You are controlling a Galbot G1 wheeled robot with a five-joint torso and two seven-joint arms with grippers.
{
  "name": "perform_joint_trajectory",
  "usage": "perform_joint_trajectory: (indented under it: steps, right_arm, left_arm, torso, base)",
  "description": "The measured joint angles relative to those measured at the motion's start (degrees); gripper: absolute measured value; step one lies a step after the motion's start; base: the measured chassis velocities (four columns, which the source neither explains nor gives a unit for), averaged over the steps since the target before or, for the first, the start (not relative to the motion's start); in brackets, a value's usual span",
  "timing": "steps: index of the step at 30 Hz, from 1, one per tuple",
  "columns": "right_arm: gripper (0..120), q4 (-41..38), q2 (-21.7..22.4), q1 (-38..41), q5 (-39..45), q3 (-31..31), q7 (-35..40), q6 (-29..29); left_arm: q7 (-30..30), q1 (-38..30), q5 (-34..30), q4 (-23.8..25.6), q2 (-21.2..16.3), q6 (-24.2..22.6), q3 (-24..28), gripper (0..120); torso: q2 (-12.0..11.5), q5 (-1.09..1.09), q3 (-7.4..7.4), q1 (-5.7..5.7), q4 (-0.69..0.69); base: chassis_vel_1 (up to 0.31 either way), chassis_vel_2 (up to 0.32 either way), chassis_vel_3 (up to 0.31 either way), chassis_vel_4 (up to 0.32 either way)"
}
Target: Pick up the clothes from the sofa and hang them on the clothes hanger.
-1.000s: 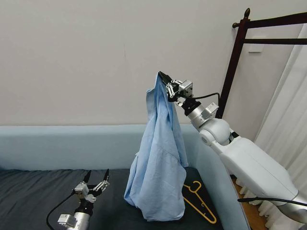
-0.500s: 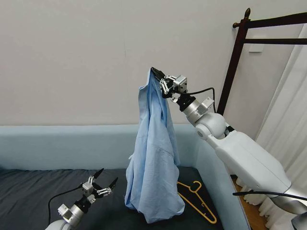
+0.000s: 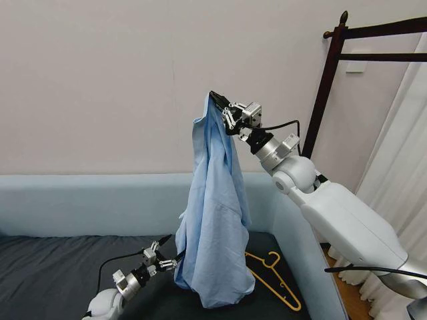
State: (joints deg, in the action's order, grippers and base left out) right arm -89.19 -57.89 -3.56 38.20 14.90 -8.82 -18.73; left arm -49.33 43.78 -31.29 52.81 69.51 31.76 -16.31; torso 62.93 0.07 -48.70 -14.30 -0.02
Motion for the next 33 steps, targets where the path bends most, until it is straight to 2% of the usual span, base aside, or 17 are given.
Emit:
perform_joint_trajectory:
  steps: [2, 10, 12, 15, 17, 25, 33]
  right_arm:
    - [0, -0.1, 0.0, -0.1, 0.0, -0.1, 0.0, 0.0]
    - [0, -0.5, 0.8, -0.6, 0.0, -0.8, 0.2, 0.2]
    - [0, -0.6, 0.9, -0.7, 0.0, -0.8, 0.3, 0.2]
    - [0, -0.8, 1.4, -1.0, 0.0, -1.1, 0.5, 0.2]
    - [0, -0.9, 1.4, -1.0, 0.0, -1.1, 0.7, 0.2]
    - [0, -0.2, 1.5, -1.5, 0.0, -1.3, 3.0, 0.7]
    - [0, 1.2, 1.5, -1.7, -0.3, -1.7, 5.3, 1.0]
  left_arm:
    - [-0.2, -0.3, 0.1, -0.4, 0.2, 0.0, 0.1, 85]
    - [-0.2, -0.2, 0.1, -0.7, 0.7, 0.6, 0.0, 52]
    - [-0.2, -0.1, 0.1, -0.6, 0.7, 0.6, -0.1, 49]
    - [-0.2, 0.8, -0.8, 0.6, 0.7, 0.8, -0.5, 34]
    - [-0.1, 1.1, -1.4, 1.3, 0.6, 0.8, -0.6, 31]
    - [0.7, 4.8, -3.7, 7.1, -0.3, 0.5, -1.9, 0]
    - [3.3, 7.4, -5.1, 12.0, -1.1, 0.9, -3.2, 0]
  torso:
    - [0.0, 0.0, 0.0, 0.0, 0.0]
    - [0.0, 0.0, 0.0, 0.0, 0.01]
    - [0.0, 0.0, 0.0, 0.0, 0.01]
    - [0.0, -0.01, 0.0, 0.0, 0.01]
    - [0.0, -0.01, 0.0, 0.0, 0.01]
    - [0.0, -0.01, 0.01, 0.0, 0.01]
    - [0.0, -0.01, 0.0, 0.0, 0.01]
  base:
    - [0.0, 0.0, 0.0, 0.0]
    - [0.0, 0.0, 0.0, 0.0]
    - [0.0, 0.0, 0.0, 0.0]
    - [0.0, 0.0, 0.0, 0.0]
    - [0.0, 0.0, 0.0, 0.0]
    - [0.0, 0.0, 0.0, 0.0]
    - [0.0, 0.0, 0.0, 0.0]
